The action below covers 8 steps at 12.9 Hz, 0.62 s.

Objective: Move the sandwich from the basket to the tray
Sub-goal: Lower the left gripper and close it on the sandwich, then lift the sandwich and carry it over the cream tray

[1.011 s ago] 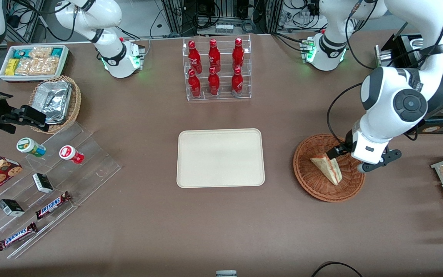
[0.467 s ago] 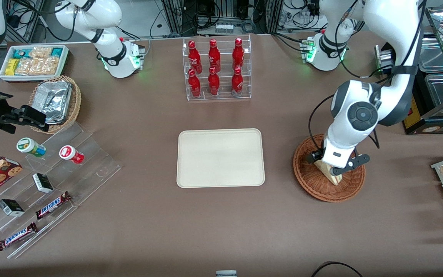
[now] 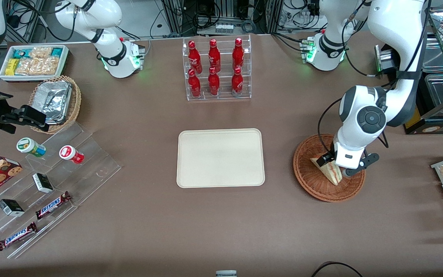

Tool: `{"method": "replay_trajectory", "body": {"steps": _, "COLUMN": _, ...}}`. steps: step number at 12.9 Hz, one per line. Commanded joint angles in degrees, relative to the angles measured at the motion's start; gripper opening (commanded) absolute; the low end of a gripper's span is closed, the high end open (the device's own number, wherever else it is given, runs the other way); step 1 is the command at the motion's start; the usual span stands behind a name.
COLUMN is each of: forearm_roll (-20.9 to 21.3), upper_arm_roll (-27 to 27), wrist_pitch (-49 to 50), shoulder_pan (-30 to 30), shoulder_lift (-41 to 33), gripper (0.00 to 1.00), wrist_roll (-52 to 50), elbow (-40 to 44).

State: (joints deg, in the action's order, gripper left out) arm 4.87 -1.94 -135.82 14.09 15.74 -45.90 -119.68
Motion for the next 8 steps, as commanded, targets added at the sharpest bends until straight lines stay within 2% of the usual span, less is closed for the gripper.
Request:
{"method": "replay_trajectory", "body": {"steps": 1, "forearm_roll": 1.0, "upper_arm_roll": 0.2, "wrist_pitch": -5.6, "shoulder_pan": 0.2, "shoulder_lift": -0.2, "gripper": 1.00, "wrist_roll": -3.6, "elbow": -3.3}}
{"method": "replay_trajectory", "body": {"steps": 4, "forearm_roll": 1.5, "upper_arm_roll": 0.1, "wrist_pitch": -6.1, "shoulder_pan": 0.2, "shoulder_lift": 0.9, "gripper": 0.99, "wrist_roll": -3.1, "elbow": -4.2}}
{"method": "replay_trajectory", "body": {"steps": 5, "forearm_roll": 2.9, "upper_arm_roll": 0.1, "wrist_pitch": -6.1, "shoulder_pan": 0.2, "shoulder_lift": 1.7, "gripper": 0.98, "wrist_roll": -3.2, "elbow": -4.2}}
{"method": "replay_trajectory", "body": {"steps": 6, "forearm_roll": 4.0, "upper_arm_roll": 0.1, "wrist_pitch": -6.2, "shoulder_pan": 0.2, "shoulder_lift": 2.4, "gripper": 0.87, "wrist_roll": -3.3, "elbow": -4.2}}
{"method": "replay_trajectory", "body": {"steps": 8, "forearm_roll": 4.0, "upper_arm_roll": 0.2, "wrist_pitch": -5.9, "shoulder_pan": 0.2, "shoulder_lift": 2.4, "gripper": 0.05, "wrist_roll": -3.4, "elbow": -3.5}}
